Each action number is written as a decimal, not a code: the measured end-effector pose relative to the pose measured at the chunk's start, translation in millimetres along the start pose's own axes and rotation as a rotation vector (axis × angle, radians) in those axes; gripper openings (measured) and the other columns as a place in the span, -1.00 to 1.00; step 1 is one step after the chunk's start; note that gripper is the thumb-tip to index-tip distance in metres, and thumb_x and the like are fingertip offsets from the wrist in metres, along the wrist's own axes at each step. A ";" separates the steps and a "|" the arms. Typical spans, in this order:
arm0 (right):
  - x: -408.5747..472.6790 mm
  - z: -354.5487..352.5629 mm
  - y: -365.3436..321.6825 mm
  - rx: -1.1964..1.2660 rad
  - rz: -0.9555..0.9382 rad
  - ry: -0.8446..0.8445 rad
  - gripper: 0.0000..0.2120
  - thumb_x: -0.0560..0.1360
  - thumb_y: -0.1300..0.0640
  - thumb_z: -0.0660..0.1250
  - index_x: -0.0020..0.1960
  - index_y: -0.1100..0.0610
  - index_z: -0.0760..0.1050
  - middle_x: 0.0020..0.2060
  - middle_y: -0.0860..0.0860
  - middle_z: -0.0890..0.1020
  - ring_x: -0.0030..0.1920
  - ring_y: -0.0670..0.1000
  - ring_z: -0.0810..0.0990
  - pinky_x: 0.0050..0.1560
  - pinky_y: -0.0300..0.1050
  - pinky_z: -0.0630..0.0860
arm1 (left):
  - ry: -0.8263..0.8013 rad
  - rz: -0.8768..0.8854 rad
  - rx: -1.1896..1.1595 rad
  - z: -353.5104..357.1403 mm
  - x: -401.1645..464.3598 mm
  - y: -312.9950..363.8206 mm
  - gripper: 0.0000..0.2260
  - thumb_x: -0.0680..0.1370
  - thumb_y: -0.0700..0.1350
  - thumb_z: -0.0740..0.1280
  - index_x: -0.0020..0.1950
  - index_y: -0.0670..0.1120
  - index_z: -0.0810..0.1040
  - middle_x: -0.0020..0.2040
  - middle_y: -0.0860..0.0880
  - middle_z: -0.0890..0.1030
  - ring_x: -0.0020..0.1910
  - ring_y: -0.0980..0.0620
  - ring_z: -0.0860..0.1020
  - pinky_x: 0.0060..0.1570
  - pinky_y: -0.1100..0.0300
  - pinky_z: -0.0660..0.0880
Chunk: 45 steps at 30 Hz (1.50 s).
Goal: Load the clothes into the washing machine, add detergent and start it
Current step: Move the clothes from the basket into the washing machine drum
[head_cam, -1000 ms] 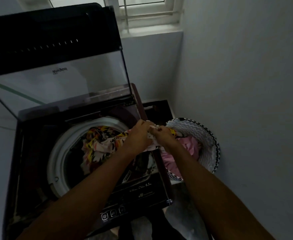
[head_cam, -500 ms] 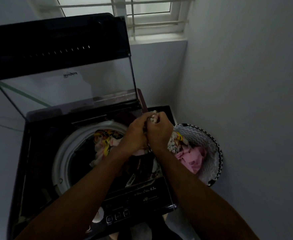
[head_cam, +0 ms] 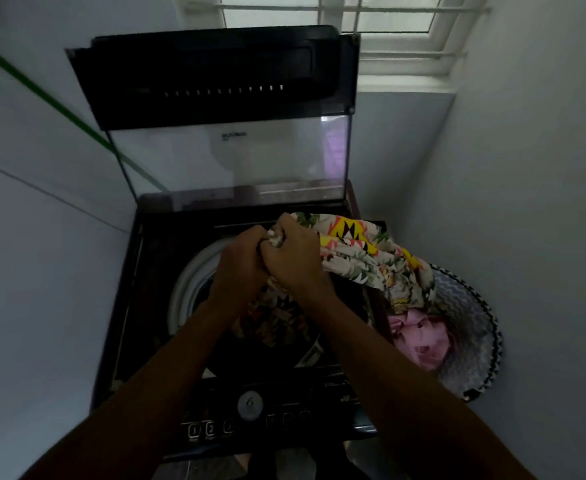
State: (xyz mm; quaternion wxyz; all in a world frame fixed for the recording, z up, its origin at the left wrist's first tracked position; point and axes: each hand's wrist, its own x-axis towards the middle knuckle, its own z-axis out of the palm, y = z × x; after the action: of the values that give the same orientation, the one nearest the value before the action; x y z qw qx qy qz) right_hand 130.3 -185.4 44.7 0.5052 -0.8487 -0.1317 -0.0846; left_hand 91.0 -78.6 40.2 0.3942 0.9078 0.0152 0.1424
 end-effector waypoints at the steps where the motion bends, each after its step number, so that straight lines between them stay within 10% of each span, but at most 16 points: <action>1: -2.8 7.9 1.4 -0.016 0.021 -0.085 -0.81 0.37 0.19 0.36 -0.27 0.15 0.33 -0.43 0.03 0.46 -0.40 0.02 0.43 -0.37 -0.05 0.30 | -0.004 0.011 0.032 -3.9 -5.0 -10.5 -0.92 0.51 -0.25 0.33 -0.14 -0.09 0.53 -0.14 0.10 0.56 -0.24 0.22 0.43 -0.21 0.25 0.38; 4: -15.7 25.0 19.5 -0.035 0.118 -0.292 -0.85 0.41 0.09 0.32 -0.20 0.11 0.37 -0.28 0.12 0.57 -0.24 0.15 0.55 -0.29 -0.03 0.35 | -0.082 0.005 0.096 -8.0 -15.7 -36.0 -0.82 0.47 -0.14 0.27 -0.03 -0.07 0.66 -0.04 0.10 0.59 -0.05 0.19 0.51 0.06 0.28 0.44; 7: -30.5 36.0 49.5 -0.065 0.240 -0.586 -0.82 0.53 0.10 0.34 -0.17 0.06 0.35 -0.21 0.20 0.55 -0.23 0.16 0.51 -0.25 -0.05 0.30 | -0.402 -0.179 0.234 -3.7 -22.0 -54.3 -0.83 0.50 -0.23 0.29 -0.25 -0.05 0.60 -0.23 0.07 0.56 -0.30 0.11 0.52 -0.19 0.15 0.50; 12: -45.1 32.7 91.6 -0.492 0.237 -1.018 -0.48 0.51 -0.14 0.20 0.36 0.12 0.37 0.18 0.21 0.52 0.08 0.25 0.52 0.09 0.20 0.53 | -0.658 -0.179 0.192 19.3 -19.8 -52.4 -0.70 0.47 -0.20 0.31 0.14 0.01 0.66 0.08 -0.04 0.62 0.01 -0.01 0.59 0.04 0.06 0.57; 18: -27.8 -19.7 94.1 -0.776 -0.031 -0.515 -0.55 0.44 -0.10 0.26 0.24 0.12 0.49 0.21 0.17 0.51 0.22 0.25 0.44 0.09 0.22 0.45 | -0.388 -0.055 0.014 61.0 -3.6 -15.3 -0.71 0.56 -0.11 0.26 0.28 0.04 0.53 0.19 0.01 0.52 0.16 0.09 0.46 0.18 0.15 0.42; 23: -9.0 -80.6 110.9 -0.784 0.255 -0.068 -0.66 0.41 0.07 0.20 0.16 0.12 0.44 0.12 0.15 0.47 0.15 0.25 0.43 0.05 0.15 0.39 | -0.344 0.048 -0.021 101.4 16.1 27.5 -0.61 0.50 -0.16 0.39 0.33 0.00 0.49 0.22 0.01 0.46 0.19 0.04 0.49 0.19 0.16 0.44; 29: -20.3 -128.1 186.9 -0.664 0.502 -0.412 -0.34 0.51 0.10 0.28 0.54 -0.10 0.10 0.41 0.28 0.23 0.31 0.39 0.35 0.22 0.17 0.39 | -0.531 0.148 0.131 144.7 20.6 70.0 -0.42 0.48 -0.16 0.43 0.47 0.02 0.36 0.41 -0.09 0.33 0.29 -0.10 0.42 0.13 0.19 0.35; 32: -26.5 -132.2 191.9 -0.484 0.432 -0.497 -0.39 0.51 0.18 0.31 0.52 0.09 0.21 0.37 0.26 0.38 0.26 0.32 0.44 0.18 0.00 0.40 | -0.606 0.122 0.212 162.7 13.9 73.5 -0.34 0.48 -0.11 0.46 0.52 0.05 0.27 0.46 -0.12 0.26 0.31 -0.17 0.41 0.16 0.12 0.43; 40: -23.4 -127.9 199.3 -0.273 0.497 -0.332 -0.68 0.37 -0.07 0.28 0.02 0.08 0.57 -0.12 0.07 0.65 -0.12 0.14 0.60 -0.16 -0.04 0.51 | -0.552 0.141 0.275 169.8 16.7 70.1 -0.22 0.41 -0.08 0.52 0.54 0.12 0.22 0.42 -0.12 0.31 0.27 -0.18 0.45 0.15 0.04 0.46; 45: -18.2 -131.4 156.7 -0.190 0.544 0.020 -0.81 0.27 -0.02 0.18 -0.34 0.05 0.22 -0.43 0.03 0.40 -0.34 0.14 0.42 -0.33 -0.05 0.22 | -0.453 0.095 0.191 163.4 8.8 68.5 -0.18 0.43 -0.15 0.50 0.57 0.07 0.13 0.55 -0.21 0.09 0.42 -0.26 0.32 0.31 -0.02 0.40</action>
State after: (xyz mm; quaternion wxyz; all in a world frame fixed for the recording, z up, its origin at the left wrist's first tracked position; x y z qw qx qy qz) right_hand 160.0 -374.9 -28.8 0.4288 -0.8955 0.1144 0.0338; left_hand 137.8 -240.8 -14.3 0.2926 0.9494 -0.1030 -0.0486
